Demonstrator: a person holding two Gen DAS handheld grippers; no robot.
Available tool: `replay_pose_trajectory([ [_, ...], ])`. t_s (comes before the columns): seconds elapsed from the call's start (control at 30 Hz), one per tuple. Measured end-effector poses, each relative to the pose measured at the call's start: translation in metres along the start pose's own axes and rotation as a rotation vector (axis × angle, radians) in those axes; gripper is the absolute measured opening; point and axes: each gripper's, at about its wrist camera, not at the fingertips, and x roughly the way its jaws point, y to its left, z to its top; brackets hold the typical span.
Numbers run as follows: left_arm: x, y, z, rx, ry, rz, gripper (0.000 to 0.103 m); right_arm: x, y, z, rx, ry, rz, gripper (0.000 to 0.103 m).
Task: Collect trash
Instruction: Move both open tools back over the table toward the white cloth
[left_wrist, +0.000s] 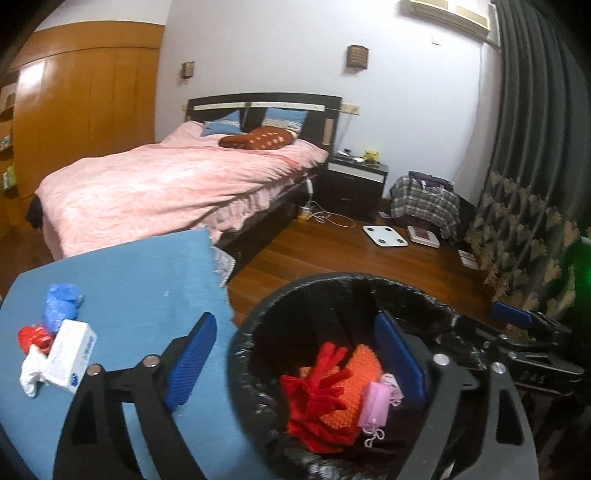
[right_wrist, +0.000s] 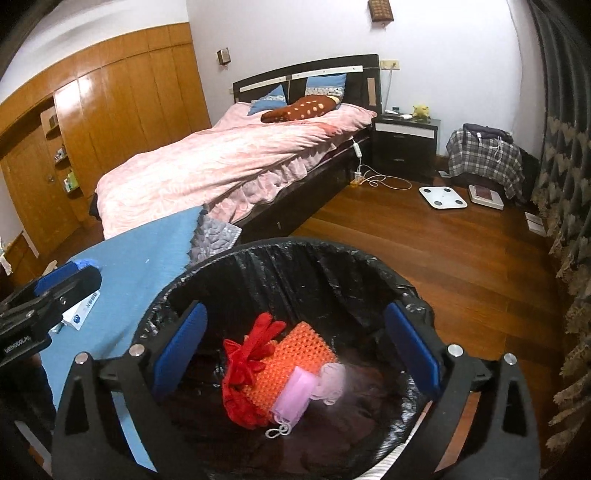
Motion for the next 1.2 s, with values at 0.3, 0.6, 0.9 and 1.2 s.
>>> replay_pose_trajectory([
  [0.3,-0.023,0.045,-0.012,-0.045,-0.003,0.094,0.093,0.005,0.040,0.002,-0.029,0.010,0.043,0.097],
  [0.6,-0.048,0.100,-0.025,-0.108,-0.020,0.205,0.093,0.018,0.098,0.003,-0.098,0.027,0.104,0.097],
  [0.9,-0.070,0.161,-0.040,-0.154,-0.030,0.326,0.093,0.035,0.169,0.007,-0.190,0.027,0.174,0.097],
  [1.2,-0.078,0.218,-0.059,-0.191,-0.004,0.435,0.093,0.062,0.232,0.000,-0.263,0.068,0.248,0.097],
])
